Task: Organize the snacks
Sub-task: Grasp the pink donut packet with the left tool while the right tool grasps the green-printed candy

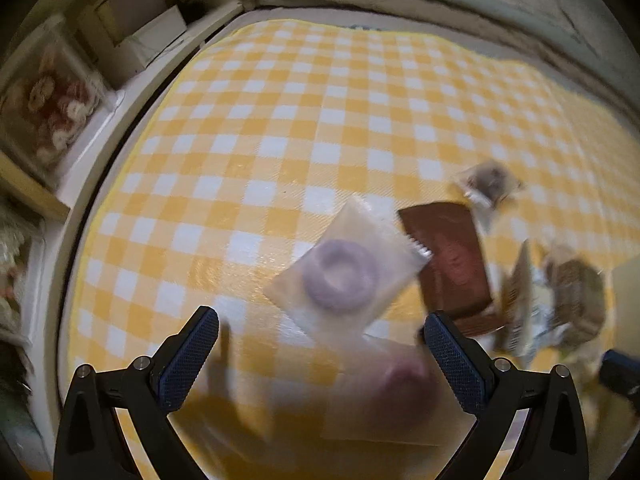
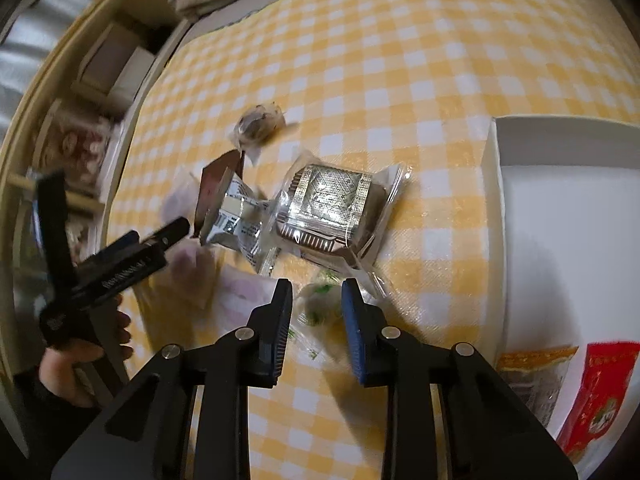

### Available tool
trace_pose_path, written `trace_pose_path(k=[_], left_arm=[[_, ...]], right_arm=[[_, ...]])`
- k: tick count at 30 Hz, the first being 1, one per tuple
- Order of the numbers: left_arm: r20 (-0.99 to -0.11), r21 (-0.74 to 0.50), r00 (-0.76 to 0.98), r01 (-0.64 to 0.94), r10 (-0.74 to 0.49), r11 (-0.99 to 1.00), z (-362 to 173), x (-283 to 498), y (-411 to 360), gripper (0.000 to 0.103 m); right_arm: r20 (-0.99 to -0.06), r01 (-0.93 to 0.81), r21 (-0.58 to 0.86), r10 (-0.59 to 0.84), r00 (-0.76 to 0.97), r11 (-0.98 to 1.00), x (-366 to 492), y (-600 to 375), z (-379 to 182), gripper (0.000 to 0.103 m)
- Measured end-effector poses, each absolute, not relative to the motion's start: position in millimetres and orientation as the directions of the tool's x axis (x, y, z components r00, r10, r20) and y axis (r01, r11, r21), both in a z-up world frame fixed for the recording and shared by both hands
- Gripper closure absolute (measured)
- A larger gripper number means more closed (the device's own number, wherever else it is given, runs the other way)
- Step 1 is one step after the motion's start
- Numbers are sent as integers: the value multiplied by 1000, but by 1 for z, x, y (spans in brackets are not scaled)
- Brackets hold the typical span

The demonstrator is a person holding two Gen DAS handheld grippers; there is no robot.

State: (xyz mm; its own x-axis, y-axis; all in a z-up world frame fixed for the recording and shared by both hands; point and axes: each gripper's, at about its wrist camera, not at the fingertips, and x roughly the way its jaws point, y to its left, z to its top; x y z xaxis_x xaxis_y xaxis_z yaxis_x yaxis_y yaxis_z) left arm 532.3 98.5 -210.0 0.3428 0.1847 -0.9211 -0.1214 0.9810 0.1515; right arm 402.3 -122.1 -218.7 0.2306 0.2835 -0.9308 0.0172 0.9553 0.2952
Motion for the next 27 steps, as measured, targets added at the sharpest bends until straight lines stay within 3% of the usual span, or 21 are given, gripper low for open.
trace_pose_path(k=[8,10,12,20,24,27], left_arm=[[-933,208,293,-31,208,978,-217,517,104,0],[-936,208,291,-2,199,978,-217,509,106,0],[-936,201,300,32,182,979,-213,503,107,0],[-946,124,313,106,85,987,-192,478,99,0],[-950,-14,312,60,-32,998,-173,478,105,12],[-955,-95,278,53,-106,994,-172,483,103,19]], right_arm=[[-934,90,312,288,211,946,403,-120,-222,72],[-940,113,298,271,206,948,402,-119,-225,60],[-946,139,284,254,200,949,402,-117,-230,54],[-973,172,207,185,137,963,400,-106,-247,54],[-978,137,184,166,129,973,394,-100,-249,54],[-978,137,183,167,125,974,392,-103,-248,61]])
